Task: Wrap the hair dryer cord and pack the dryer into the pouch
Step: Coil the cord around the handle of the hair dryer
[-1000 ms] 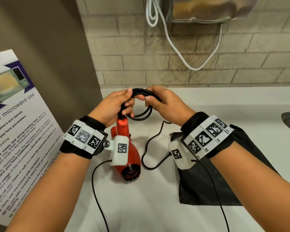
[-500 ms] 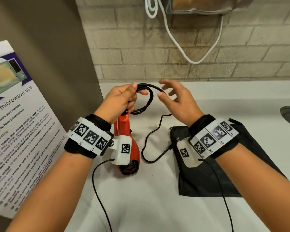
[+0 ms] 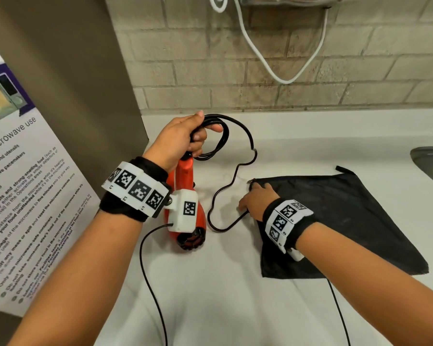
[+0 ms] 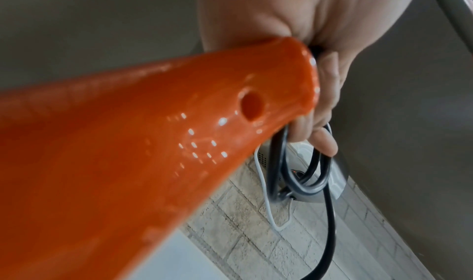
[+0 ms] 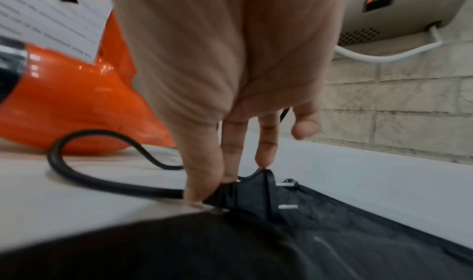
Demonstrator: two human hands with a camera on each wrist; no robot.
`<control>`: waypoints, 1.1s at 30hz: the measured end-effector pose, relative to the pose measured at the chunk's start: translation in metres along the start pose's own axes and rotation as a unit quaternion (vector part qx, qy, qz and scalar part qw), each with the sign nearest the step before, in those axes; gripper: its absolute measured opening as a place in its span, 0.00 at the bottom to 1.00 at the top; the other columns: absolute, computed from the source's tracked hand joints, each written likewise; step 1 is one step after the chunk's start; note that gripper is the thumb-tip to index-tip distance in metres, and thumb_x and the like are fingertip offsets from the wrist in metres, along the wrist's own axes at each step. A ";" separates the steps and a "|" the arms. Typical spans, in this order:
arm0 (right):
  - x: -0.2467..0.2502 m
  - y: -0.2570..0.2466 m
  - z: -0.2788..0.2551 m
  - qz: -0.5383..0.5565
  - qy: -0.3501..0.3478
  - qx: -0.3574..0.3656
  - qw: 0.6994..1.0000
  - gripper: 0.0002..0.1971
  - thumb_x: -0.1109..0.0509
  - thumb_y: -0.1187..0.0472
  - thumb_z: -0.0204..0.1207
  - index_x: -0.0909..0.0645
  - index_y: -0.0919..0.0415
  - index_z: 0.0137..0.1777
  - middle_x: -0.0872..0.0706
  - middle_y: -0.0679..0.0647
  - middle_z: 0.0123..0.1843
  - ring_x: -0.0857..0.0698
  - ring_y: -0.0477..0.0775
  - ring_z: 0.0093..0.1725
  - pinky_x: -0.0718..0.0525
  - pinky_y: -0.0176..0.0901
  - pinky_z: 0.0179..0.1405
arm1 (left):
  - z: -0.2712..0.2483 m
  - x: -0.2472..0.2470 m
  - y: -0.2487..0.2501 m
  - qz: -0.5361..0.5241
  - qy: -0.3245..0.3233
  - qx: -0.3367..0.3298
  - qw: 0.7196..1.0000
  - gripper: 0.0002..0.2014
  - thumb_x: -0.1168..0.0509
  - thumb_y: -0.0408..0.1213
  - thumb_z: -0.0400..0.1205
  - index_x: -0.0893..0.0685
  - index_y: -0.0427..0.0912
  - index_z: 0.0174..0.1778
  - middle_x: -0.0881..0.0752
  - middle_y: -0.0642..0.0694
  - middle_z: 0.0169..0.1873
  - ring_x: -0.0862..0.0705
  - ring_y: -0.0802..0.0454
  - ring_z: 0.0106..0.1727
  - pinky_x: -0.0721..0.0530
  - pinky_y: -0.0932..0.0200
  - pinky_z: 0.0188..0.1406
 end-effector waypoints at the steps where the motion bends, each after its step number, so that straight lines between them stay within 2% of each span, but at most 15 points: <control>1: -0.001 -0.001 0.003 -0.014 0.011 -0.001 1.000 0.21 0.43 0.64 0.79 0.30 0.49 0.72 0.30 0.59 0.75 0.44 0.61 0.79 0.46 0.59 0.77 | 0.000 0.001 0.000 -0.003 0.000 0.004 1.000 0.22 0.54 0.41 0.87 0.16 0.38 0.41 0.35 0.57 0.16 0.40 0.62 0.14 0.35 0.68 0.18; 4: 0.000 -0.002 0.005 -0.043 0.042 0.004 0.998 0.16 0.43 0.65 0.79 0.25 0.55 0.65 0.23 0.58 0.68 0.30 0.60 0.71 0.34 0.52 0.70 | 0.000 0.005 0.000 -0.012 0.004 0.011 1.000 0.22 0.54 0.42 0.87 0.17 0.38 0.39 0.34 0.57 0.16 0.41 0.62 0.14 0.35 0.67 0.18; 6: 0.006 0.002 0.000 -0.019 0.067 0.004 0.998 0.15 0.44 0.66 0.80 0.23 0.58 0.63 0.20 0.58 0.64 0.24 0.60 0.66 0.25 0.49 0.62 | 0.000 0.008 0.000 -0.018 0.012 0.015 1.000 0.23 0.54 0.42 0.87 0.18 0.38 0.37 0.34 0.56 0.16 0.41 0.62 0.14 0.35 0.67 0.17; 8: 0.018 0.009 -0.010 0.085 0.103 0.002 0.991 0.13 0.45 0.68 0.78 0.22 0.61 0.57 0.18 0.60 0.59 0.19 0.61 0.57 0.22 0.48 0.54 | 0.001 0.010 -0.001 -0.024 0.020 0.018 0.999 0.23 0.55 0.42 0.87 0.19 0.37 0.37 0.33 0.57 0.15 0.41 0.62 0.14 0.35 0.68 0.17; 10: 0.029 0.019 -0.021 0.235 0.156 0.003 0.959 0.07 0.45 0.68 0.78 0.25 0.61 0.47 0.17 0.61 0.49 0.20 0.58 0.42 0.22 0.43 0.38 | 0.002 0.011 -0.002 -0.023 0.025 0.017 0.999 0.22 0.55 0.43 0.87 0.20 0.37 0.38 0.33 0.57 0.15 0.40 0.62 0.14 0.35 0.68 0.17; 12: 0.037 0.026 -0.031 0.422 0.192 0.016 0.886 0.07 0.43 0.67 0.80 0.28 0.60 0.41 0.19 0.59 0.41 0.21 0.54 0.34 0.26 0.37 0.29 | 0.004 0.012 -0.002 -0.020 0.027 0.012 0.999 0.22 0.55 0.43 0.87 0.20 0.37 0.40 0.33 0.57 0.15 0.39 0.62 0.14 0.34 0.68 0.17; 15: 0.052 0.028 -0.048 0.627 0.257 0.067 0.733 0.11 0.41 0.70 0.80 0.28 0.57 0.37 0.20 0.57 0.36 0.20 0.52 0.29 0.19 0.39 0.28 | 0.006 0.013 -0.001 -0.014 0.028 0.000 1.000 0.21 0.55 0.42 0.87 0.20 0.37 0.43 0.33 0.57 0.15 0.39 0.62 0.15 0.34 0.68 0.18; 18: 0.070 0.017 -0.065 0.728 0.317 0.144 0.590 0.14 0.42 0.77 0.78 0.27 0.59 0.38 0.21 0.57 0.35 0.18 0.51 0.27 0.16 0.42 0.33 | 0.007 0.013 -0.001 -0.009 0.036 -0.003 0.999 0.20 0.55 0.43 0.87 0.22 0.37 0.43 0.32 0.56 0.15 0.39 0.62 0.15 0.33 0.68 0.18; 20: 0.082 0.008 -0.073 0.755 0.347 0.199 0.520 0.14 0.42 0.80 0.76 0.28 0.61 0.38 0.20 0.56 0.39 0.15 0.46 0.28 0.15 0.39 0.35 | 0.007 0.012 -0.001 -0.016 0.042 -0.006 0.999 0.18 0.55 0.42 0.87 0.24 0.37 0.42 0.32 0.56 0.15 0.39 0.61 0.14 0.33 0.67 0.17; 21: 0.088 0.004 -0.076 0.758 0.361 0.217 0.498 0.14 0.42 0.81 0.75 0.28 0.61 0.38 0.19 0.55 0.40 0.14 0.45 0.29 0.15 0.38 0.35 | 0.007 0.010 -0.001 -0.021 0.042 -0.006 0.999 0.17 0.54 0.42 0.87 0.25 0.38 0.42 0.32 0.56 0.15 0.39 0.61 0.13 0.34 0.67 0.17; 24: 0.101 -0.001 -0.077 0.751 0.407 0.227 0.467 0.14 0.40 0.81 0.75 0.27 0.60 0.39 0.19 0.55 0.42 0.13 0.44 0.31 0.14 0.36 0.37 | 0.008 0.007 0.000 -0.017 0.021 -0.003 1.000 0.15 0.54 0.40 0.87 0.27 0.38 0.41 0.32 0.56 0.15 0.39 0.61 0.13 0.35 0.67 0.17; 29: 0.110 -0.001 -0.068 0.724 0.465 0.197 0.469 0.16 0.39 0.80 0.75 0.26 0.56 0.39 0.20 0.52 0.42 0.14 0.42 0.33 0.16 0.33 0.41 | 0.008 0.012 0.002 -0.009 0.002 -0.015 1.000 0.17 0.53 0.40 0.87 0.22 0.39 0.41 0.31 0.56 0.18 0.39 0.63 0.15 0.32 0.68 0.19; 31: 0.110 -0.003 -0.065 0.701 0.483 0.192 0.489 0.15 0.36 0.76 0.73 0.25 0.53 0.39 0.19 0.49 0.42 0.15 0.44 0.37 0.17 0.34 0.43 | 0.008 0.013 0.002 -0.007 0.001 -0.026 1.000 0.17 0.52 0.39 0.87 0.20 0.39 0.43 0.31 0.54 0.22 0.38 0.63 0.16 0.31 0.68 0.20; 33: 0.110 -0.008 -0.065 0.656 0.505 0.182 0.530 0.12 0.34 0.69 0.70 0.24 0.49 0.38 0.19 0.45 0.42 0.17 0.40 0.42 0.19 0.32 0.45 | 0.008 0.011 0.001 0.005 -0.005 -0.034 0.999 0.17 0.52 0.39 0.87 0.19 0.39 0.44 0.30 0.55 0.22 0.37 0.63 0.16 0.30 0.68 0.21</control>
Point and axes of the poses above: each hand's wrist, its own z-axis towards the middle knuckle, its own x-axis out of the back of the hand, y = z × x, the point moved 6 cm from there along z, towards the middle knuckle
